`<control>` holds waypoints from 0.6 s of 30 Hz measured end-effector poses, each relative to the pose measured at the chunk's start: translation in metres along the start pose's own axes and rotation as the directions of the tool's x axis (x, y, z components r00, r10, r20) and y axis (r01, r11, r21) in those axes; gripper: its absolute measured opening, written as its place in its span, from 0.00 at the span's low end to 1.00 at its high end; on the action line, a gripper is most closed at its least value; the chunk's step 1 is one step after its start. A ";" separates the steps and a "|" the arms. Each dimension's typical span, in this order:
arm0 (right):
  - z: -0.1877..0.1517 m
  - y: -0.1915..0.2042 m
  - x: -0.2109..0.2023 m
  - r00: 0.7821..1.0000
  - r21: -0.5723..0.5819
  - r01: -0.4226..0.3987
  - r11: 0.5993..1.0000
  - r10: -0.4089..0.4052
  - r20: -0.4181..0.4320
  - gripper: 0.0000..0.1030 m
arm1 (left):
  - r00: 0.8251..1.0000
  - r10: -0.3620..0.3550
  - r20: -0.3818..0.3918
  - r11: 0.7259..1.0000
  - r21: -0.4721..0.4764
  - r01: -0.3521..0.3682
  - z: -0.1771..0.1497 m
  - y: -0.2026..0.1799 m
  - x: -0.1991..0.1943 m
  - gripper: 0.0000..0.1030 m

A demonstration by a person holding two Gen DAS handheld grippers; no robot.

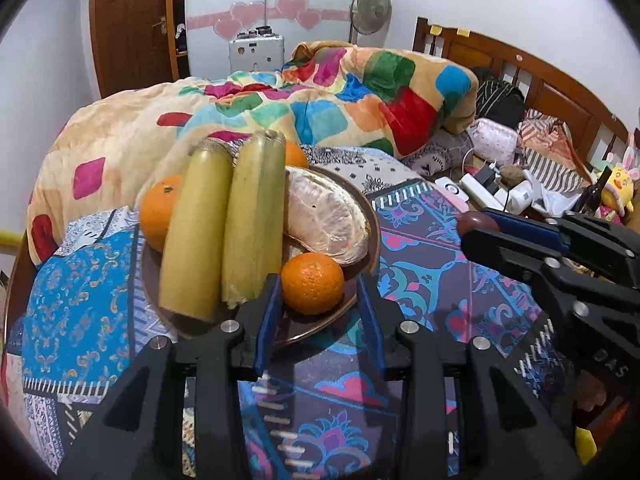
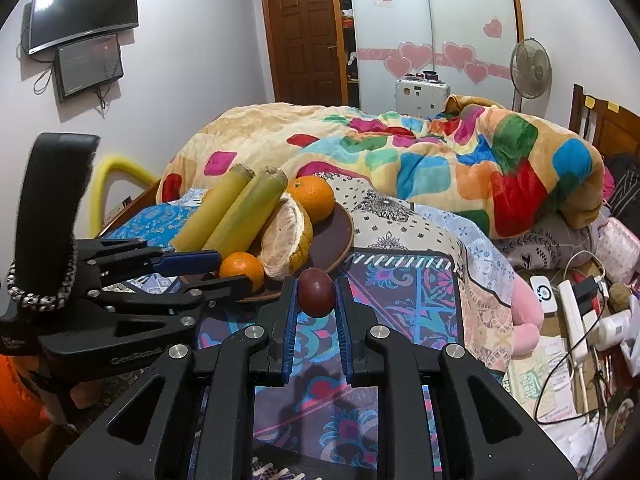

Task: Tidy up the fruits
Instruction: 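Carry tangerine and date onto the plate and open both grippers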

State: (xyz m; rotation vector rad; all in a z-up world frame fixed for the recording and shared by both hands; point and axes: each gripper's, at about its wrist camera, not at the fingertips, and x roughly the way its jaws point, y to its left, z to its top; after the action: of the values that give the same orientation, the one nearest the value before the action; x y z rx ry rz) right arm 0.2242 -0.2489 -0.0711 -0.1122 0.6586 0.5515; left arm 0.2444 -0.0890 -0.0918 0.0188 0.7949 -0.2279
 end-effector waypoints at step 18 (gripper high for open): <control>0.027 0.039 0.047 0.999 -0.058 -0.030 0.998 0.029 -0.028 0.16 | 0.982 0.114 0.152 0.993 -0.048 -0.108 -0.008 0.062 -0.057 0.55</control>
State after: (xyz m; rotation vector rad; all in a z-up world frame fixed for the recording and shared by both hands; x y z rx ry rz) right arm 0.2491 -0.1875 -0.0755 -0.1648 0.6717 0.5983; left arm 0.2133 -0.0171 -0.0616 0.0076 0.6416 -0.1063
